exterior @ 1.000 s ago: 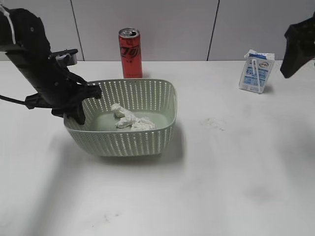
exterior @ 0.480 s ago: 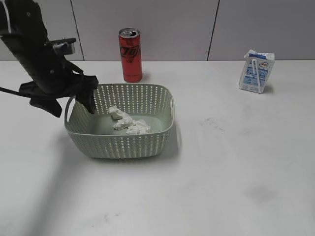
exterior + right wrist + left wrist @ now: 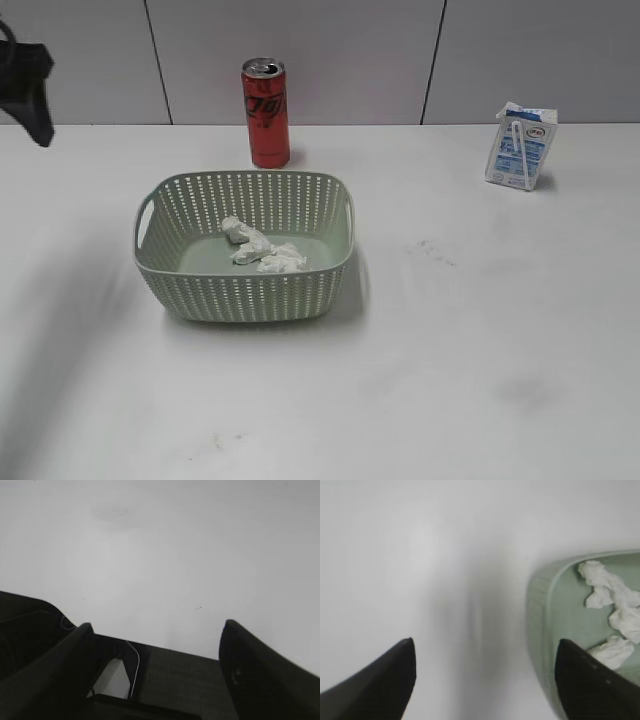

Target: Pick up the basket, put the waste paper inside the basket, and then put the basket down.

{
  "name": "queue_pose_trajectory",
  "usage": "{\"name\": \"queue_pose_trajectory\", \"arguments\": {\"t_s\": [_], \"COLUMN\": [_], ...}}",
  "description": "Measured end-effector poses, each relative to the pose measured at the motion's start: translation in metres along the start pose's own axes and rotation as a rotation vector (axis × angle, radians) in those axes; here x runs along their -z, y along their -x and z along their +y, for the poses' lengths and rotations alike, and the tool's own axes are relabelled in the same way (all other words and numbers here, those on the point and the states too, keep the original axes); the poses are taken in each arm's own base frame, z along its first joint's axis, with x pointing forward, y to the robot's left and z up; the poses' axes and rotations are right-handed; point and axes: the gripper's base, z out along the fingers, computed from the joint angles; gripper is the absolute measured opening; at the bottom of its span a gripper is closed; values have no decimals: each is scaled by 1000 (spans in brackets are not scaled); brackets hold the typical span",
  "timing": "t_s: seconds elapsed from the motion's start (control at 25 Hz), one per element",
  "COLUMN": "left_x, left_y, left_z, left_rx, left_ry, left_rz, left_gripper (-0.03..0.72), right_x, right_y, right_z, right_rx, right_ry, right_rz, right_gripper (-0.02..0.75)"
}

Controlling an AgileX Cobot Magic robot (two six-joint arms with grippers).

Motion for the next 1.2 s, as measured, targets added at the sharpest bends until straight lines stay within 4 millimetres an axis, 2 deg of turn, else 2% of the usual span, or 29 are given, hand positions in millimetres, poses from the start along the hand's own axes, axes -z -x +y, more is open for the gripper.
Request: {"name": "queue_pose_trajectory", "arguments": {"t_s": [0.16,0.32,0.56,0.8,1.0,1.2], "left_x": [16,38,82,107,113,109], "left_y": [-10,-44,-124,-200,-265,-318], "left_z": [27,27,17,12,8,6], "left_rx": [18,23,3,-7,-14,-21], "left_ry": [88,96,98,104,108,101], "left_rz": [-8,-28,-151,-354,-513,-683], "left_gripper": [589,575,572,572,571,571], "right_x": [23,39,56,61,61,61], "right_y": [-18,-37,-59,-68,-68,-68], "right_z": [3,5,7,7,7,7], "right_rx": [20,37,51,54,52,52], "right_ry": [-7,-10,-19,-22,-23,-23], "right_rz": [-194,-354,-533,-596,-596,-596], "right_gripper": [575,573,573,573,572,572]}}
